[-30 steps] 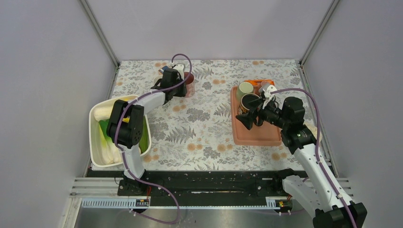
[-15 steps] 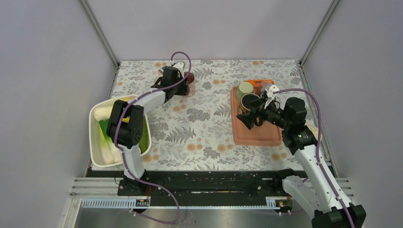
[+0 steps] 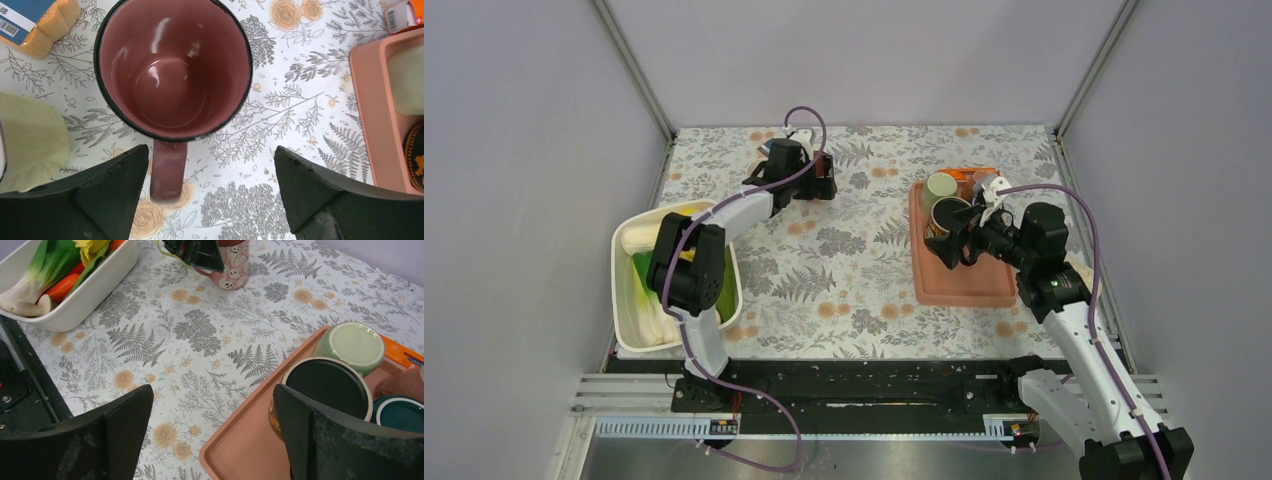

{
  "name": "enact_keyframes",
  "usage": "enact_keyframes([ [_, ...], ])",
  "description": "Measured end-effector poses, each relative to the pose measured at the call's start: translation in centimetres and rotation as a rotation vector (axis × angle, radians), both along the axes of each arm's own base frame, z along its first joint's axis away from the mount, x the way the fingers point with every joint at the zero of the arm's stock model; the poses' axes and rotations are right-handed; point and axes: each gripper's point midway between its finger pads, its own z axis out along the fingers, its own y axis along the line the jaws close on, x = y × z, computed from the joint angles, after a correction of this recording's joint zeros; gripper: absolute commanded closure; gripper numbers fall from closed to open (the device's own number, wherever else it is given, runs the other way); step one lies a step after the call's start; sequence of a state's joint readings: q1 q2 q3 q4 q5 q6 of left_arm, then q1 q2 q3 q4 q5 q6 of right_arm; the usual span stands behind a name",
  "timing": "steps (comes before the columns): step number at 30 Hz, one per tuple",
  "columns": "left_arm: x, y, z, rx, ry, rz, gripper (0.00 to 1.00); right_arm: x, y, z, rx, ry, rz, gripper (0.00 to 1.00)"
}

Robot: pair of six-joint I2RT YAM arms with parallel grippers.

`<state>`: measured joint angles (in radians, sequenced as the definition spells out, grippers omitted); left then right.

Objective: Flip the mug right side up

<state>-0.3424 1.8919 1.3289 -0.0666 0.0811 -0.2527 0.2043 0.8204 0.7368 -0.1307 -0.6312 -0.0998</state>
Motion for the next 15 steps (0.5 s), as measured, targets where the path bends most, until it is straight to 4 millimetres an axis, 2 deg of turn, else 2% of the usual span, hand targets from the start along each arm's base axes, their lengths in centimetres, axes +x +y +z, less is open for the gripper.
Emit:
enact_keyframes([
  [4, -1.0, -0.3, 2.0, -0.025, -0.021, -0.018, 0.01, 1.3, -0.8, -0.7, -0.054, 0.035, -0.048, 0.01],
  [9, -2.9, -0.7, 7.0, -0.062, -0.112, -0.068, 0.01, 3.0, -1.8, -1.8, -0.147, 0.072, -0.096, 0.01],
  [11, -3.8, -1.0, 8.9, -0.075, -0.153, -0.104, 0.01, 3.6, -2.4, -2.6, -0.188, 0.086, -0.117, 0.02],
  [15, -5.5, -1.2, 11.5, -0.083, -0.215, -0.164, 0.01, 4.3, -3.8, -4.8, -0.282, 0.126, -0.153, 0.04],
])
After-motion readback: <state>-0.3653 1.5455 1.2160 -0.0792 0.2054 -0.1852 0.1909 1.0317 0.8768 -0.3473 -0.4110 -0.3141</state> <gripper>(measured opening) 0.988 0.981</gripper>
